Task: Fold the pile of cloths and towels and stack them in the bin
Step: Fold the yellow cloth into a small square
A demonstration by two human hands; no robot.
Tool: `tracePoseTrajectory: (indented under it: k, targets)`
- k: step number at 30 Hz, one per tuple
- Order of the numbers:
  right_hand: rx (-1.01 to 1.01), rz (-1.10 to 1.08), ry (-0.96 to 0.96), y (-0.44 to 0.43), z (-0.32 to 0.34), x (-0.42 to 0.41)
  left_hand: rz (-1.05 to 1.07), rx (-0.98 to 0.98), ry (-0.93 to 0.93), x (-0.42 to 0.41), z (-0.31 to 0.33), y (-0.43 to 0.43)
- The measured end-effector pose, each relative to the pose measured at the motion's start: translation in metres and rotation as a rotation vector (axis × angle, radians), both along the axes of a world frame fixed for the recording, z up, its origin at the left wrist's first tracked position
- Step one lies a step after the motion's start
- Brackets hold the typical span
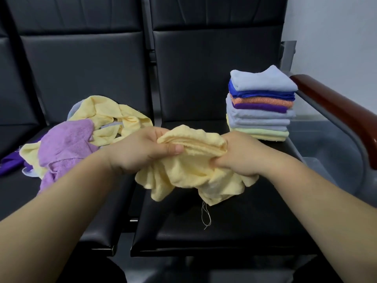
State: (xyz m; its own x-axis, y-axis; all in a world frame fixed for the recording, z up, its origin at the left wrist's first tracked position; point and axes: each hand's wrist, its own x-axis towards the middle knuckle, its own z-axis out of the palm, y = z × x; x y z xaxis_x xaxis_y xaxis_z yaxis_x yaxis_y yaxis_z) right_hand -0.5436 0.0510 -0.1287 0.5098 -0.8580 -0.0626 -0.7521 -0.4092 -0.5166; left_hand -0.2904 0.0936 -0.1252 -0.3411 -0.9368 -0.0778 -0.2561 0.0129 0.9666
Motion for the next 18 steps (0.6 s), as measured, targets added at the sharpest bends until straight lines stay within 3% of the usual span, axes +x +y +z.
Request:
tracePoseTrajectory:
  k: [2, 5, 7, 10, 12, 14, 15, 16, 18]
  targets:
    - [-0.019, -0.076, -0.119, 0.0, 0.003, -0.003, 0.027, -0.036, 0.03, -0.005, -0.004, 0.001]
    - [0.312, -0.076, -0.431, 0.002, 0.012, -0.01, 0.215, -0.04, 0.209, -0.01, -0.009, -0.004]
    - [0.398, 0.005, -0.293, 0.006, 0.014, -0.01, 0.317, 0.018, 0.312, -0.015, -0.007, -0.004]
    - [0.271, -0.013, 0.017, 0.004, 0.008, -0.006, 0.253, 0.046, 0.322, -0.017, -0.002, -0.001]
    - [0.148, -0.07, 0.043, -0.002, 0.007, -0.004, 0.158, -0.015, 0.075, -0.015, -0.001, 0.0]
    - [0.116, -0.11, -0.084, -0.007, 0.008, -0.008, 0.075, -0.127, -0.443, -0.011, -0.003, -0.002]
    - [0.164, -0.115, -0.193, -0.009, 0.007, -0.011, 0.056, -0.158, -0.61, -0.007, -0.005, -0.004]
    - [0.24, -0.102, -0.314, -0.011, 0.006, -0.013, 0.061, -0.146, -0.627, -0.003, -0.007, -0.006]
    - [0.424, -0.063, -0.553, -0.01, 0.001, -0.013, 0.08, -0.041, -0.335, 0.005, -0.009, -0.006]
